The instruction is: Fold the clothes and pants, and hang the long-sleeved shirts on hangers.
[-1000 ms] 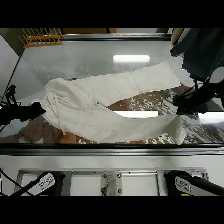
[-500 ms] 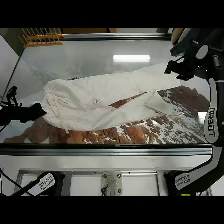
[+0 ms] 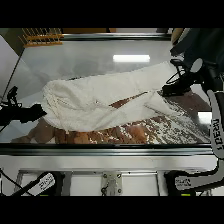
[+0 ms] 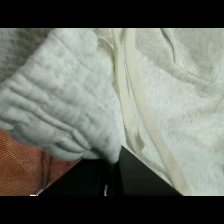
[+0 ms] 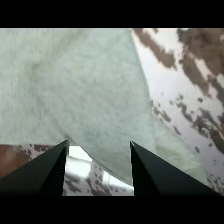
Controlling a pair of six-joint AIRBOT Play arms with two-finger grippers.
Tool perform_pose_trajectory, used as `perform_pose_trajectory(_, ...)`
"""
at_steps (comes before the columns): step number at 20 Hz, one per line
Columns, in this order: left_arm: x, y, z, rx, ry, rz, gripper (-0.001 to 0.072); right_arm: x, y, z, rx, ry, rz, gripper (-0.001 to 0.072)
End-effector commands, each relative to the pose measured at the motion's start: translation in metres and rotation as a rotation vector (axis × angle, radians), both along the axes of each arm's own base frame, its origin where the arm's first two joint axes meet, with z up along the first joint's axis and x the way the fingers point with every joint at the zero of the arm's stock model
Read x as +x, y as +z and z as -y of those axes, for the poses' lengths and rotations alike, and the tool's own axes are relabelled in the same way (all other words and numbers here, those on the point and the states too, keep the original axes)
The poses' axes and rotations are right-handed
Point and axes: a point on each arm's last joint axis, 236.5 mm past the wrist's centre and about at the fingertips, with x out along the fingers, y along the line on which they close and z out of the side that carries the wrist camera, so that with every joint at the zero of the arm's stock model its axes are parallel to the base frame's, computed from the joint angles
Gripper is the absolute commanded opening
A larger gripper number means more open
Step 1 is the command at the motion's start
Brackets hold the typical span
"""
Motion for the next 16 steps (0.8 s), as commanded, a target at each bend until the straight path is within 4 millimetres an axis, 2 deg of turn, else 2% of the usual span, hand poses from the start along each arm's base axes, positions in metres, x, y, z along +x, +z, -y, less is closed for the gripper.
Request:
perform_pose_trajectory(1, 0.000, 0.000, 0.000, 0.000, -0.001, 0.000, 0.0030, -0.032, -0.050, -0.011, -0.059, 0.074, -0.075, 0.0423)
perform_pose_trajectory(7, 0.000, 0.000, 0.000, 0.000, -0.001, 0.000, 0.0030, -0.022, -0.075, -0.024, -0.083, 0.066, -0.035, 0.0423)
perform_pose_trajectory(9, 0.000, 0.001, 0.000, -0.001, -0.001, 0.000, 0.0030, -0.023, -0.084, -0.019, -0.105, 0.072, -0.056, 0.0422)
perform_pose_trajectory(12, 0.000, 0.000, 0.000, 0.000, -0.001, 0.001, 0.0030, -0.021, -0.094, 0.000, -0.180, 0.024, -0.067, 0.0421)
perform_pose_trajectory(13, 0.000, 0.001, 0.000, 0.000, 0.000, 0.001, 0.0030, -0.020, -0.096, -0.001, -0.177, 0.016, -0.064, 0.0421)
perform_pose_trajectory(14, 0.000, 0.001, 0.000, 0.000, -0.001, 0.001, 0.0030, -0.020, -0.097, -0.002, -0.178, 0.011, -0.066, 0.0349)
perform_pose_trajectory(15, 0.000, 0.001, 0.000, 0.000, -0.001, 0.001, 0.0030, -0.021, -0.097, -0.003, -0.177, 0.010, -0.069, 0.0108)
perform_pose_trajectory(16, 0.000, 0.000, 0.000, 0.000, 0.000, 0.001, 0.0030, -0.021, -0.093, -0.004, -0.177, 0.009, -0.065, 0.0019)
